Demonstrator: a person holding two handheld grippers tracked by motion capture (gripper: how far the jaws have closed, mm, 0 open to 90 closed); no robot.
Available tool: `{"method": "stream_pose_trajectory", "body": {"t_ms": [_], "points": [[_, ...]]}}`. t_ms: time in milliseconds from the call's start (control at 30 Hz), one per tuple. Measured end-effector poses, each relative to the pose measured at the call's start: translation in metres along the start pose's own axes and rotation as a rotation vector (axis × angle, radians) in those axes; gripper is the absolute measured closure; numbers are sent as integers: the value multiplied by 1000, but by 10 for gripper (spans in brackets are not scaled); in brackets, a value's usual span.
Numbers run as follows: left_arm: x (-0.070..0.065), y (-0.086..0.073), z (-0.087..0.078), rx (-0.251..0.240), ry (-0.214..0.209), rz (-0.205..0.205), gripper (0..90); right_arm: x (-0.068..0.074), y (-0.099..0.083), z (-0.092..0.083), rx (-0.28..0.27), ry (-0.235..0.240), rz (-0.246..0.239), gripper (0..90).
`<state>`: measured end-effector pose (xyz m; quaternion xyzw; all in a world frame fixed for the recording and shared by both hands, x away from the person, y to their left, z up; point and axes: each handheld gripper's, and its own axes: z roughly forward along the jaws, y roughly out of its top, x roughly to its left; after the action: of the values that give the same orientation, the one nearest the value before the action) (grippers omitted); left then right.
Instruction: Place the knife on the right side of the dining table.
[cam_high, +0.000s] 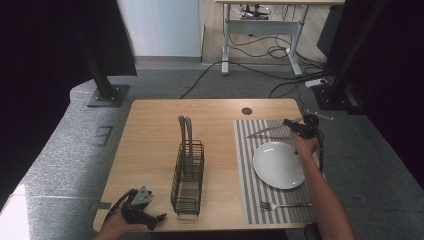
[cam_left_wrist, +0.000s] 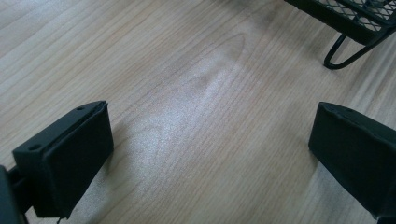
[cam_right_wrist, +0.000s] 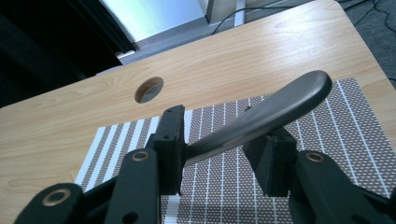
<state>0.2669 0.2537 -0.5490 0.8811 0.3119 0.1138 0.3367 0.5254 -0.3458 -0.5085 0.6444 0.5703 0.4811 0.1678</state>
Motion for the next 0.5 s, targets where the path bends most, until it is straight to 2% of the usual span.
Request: {"method": "stream_pose_trajectory", "body": {"t_ms": [300, 500], "points": [[0, 0, 0, 0, 0, 0, 0, -4, -4, 4, 34, -20, 23, 547], [0, 0, 0, 0, 0, 0, 0, -9, -8, 6, 35, -25, 58, 545]]}}
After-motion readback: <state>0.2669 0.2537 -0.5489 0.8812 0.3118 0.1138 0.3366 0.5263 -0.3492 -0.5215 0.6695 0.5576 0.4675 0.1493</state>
